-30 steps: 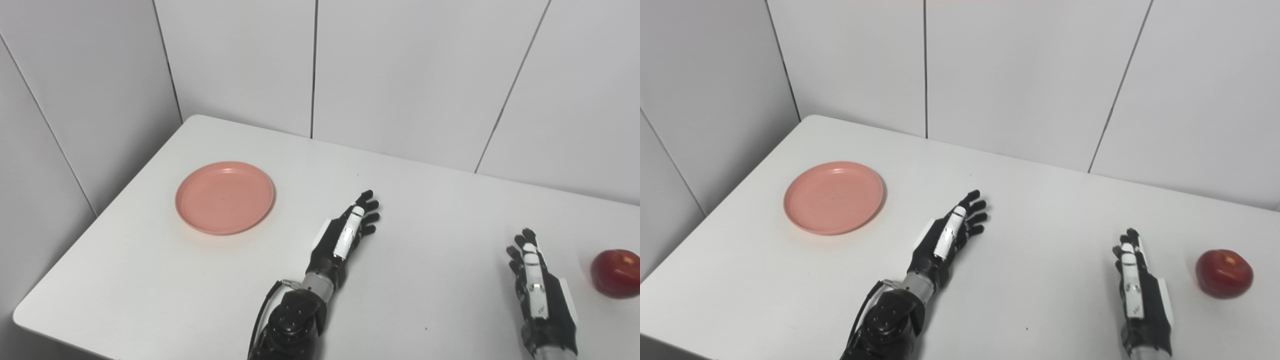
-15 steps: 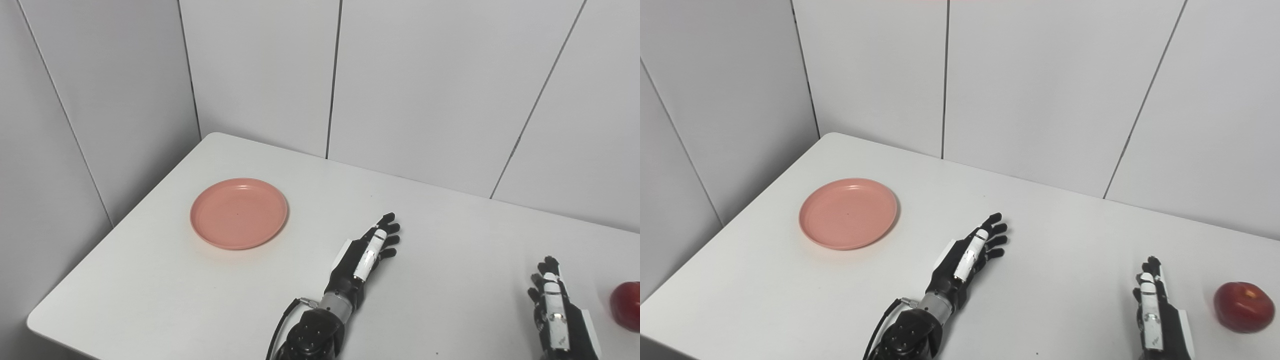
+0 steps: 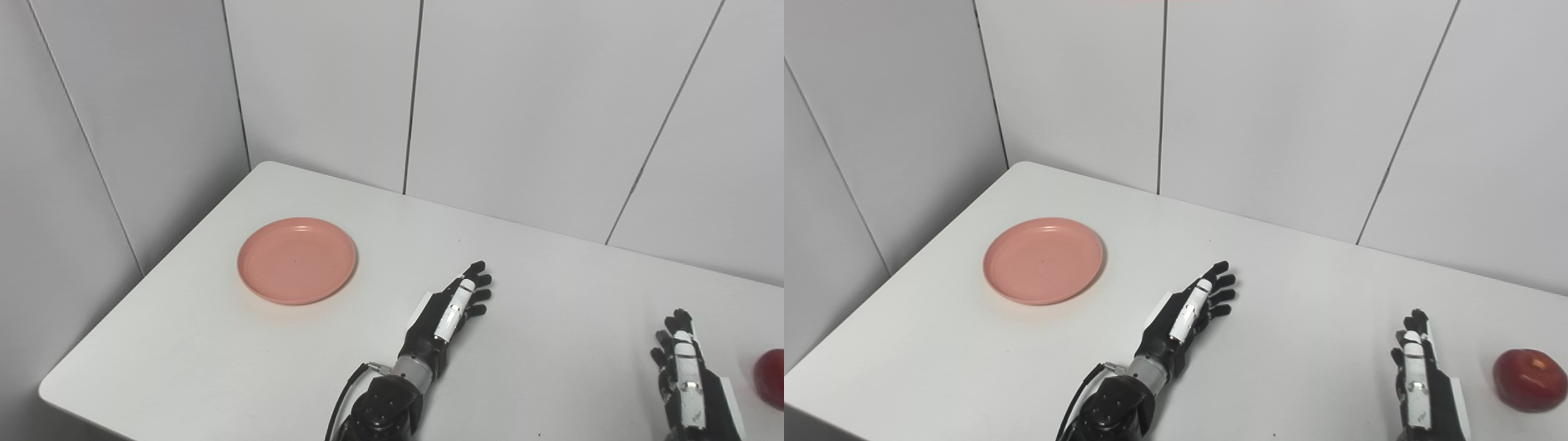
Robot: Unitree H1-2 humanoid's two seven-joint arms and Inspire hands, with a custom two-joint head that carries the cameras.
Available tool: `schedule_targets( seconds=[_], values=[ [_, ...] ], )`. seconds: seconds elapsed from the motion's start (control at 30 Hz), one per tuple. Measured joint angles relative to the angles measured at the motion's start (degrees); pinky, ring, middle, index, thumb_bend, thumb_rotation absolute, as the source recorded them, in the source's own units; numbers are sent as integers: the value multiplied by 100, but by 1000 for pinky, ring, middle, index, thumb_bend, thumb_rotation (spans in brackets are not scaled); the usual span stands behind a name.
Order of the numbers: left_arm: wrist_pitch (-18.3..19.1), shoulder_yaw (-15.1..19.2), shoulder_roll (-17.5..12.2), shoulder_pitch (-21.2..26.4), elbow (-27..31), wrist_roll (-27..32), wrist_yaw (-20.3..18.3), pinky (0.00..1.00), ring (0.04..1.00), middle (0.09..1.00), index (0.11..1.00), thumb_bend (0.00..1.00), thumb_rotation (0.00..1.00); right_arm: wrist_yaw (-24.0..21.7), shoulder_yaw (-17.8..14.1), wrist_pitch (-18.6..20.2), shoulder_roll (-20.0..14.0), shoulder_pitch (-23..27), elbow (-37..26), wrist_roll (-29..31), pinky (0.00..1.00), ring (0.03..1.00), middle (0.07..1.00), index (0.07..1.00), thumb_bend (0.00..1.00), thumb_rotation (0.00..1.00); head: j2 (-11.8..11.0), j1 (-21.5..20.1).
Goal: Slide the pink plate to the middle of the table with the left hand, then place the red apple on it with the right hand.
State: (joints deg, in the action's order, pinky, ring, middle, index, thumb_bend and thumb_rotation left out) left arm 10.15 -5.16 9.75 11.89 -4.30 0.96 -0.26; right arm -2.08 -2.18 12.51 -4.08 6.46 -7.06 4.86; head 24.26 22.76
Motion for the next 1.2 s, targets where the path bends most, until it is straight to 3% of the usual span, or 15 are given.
schedule_targets(
  seconds=[0.27,0.7,1.2],
  values=[
    [461,88,-147,76,665,129,-120,880,882,900,881,379,1000,50,12,239,36,0,-152,-6,1000,1000,1000,1000,15,1000,-53,53],
    [714,245,-470,426,1346,244,-142,862,883,902,873,388,1000,52,35,292,67,0,-174,-53,1000,1000,1000,1000,4,1000,-97,123],
    [915,890,-880,855,1536,394,-40,863,882,895,869,387,1000,43,33,397,61,-1,-207,-23,1000,1000,1000,1000,0,1000,-105,246]
  ],
)
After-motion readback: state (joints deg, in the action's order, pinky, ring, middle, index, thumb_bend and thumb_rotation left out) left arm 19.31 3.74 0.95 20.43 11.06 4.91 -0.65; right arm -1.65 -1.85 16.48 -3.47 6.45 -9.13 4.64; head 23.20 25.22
